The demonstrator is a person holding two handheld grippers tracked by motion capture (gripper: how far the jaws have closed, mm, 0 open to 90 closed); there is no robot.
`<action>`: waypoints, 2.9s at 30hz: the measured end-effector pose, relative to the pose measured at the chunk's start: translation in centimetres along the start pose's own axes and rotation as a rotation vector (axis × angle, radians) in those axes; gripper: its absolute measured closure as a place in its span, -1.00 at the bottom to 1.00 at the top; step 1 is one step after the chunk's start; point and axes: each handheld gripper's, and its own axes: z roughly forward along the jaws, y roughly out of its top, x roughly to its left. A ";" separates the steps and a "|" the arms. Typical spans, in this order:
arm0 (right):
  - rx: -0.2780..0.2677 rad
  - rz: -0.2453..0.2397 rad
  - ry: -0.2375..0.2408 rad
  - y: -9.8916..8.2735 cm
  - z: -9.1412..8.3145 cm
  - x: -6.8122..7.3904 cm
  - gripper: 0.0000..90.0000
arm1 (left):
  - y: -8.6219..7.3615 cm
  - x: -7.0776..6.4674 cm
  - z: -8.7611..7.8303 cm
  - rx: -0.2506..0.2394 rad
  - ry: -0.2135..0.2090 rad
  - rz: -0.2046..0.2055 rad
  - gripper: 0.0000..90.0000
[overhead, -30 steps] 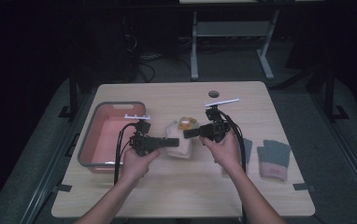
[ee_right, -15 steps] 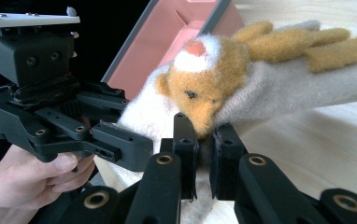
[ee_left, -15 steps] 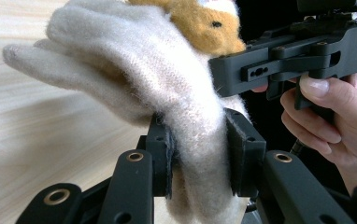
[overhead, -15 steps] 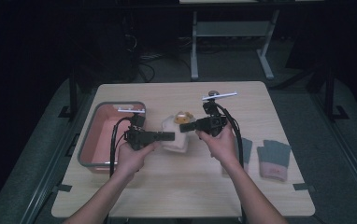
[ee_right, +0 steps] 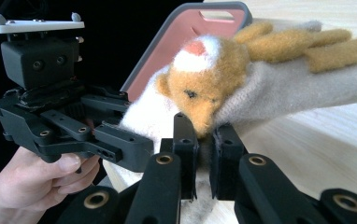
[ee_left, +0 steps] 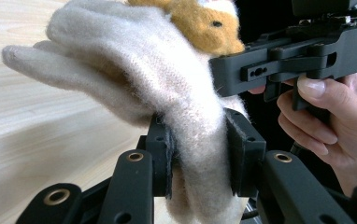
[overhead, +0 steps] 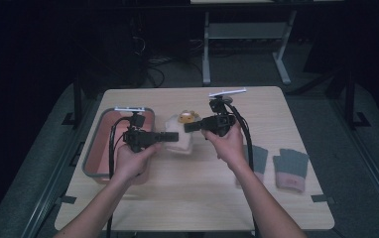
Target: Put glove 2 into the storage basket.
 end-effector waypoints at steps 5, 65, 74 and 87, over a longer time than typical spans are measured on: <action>-0.004 -0.005 0.011 0.6 0.6 0.6 0.84 | 0.4 0.1 -1.0 -0.011 0.009 -0.004 0.47; 0.073 -0.091 0.134 6.1 10.5 7.3 0.83 | 1.0 4.1 -12.5 -0.102 0.116 -0.031 0.47; 0.094 -0.076 0.146 6.0 12.7 7.0 0.83 | 0.2 5.5 -13.2 -0.097 0.140 -0.068 0.47; 0.128 -0.049 0.153 5.4 15.5 6.2 0.83 | -0.9 7.4 -13.5 -0.082 0.171 -0.114 0.47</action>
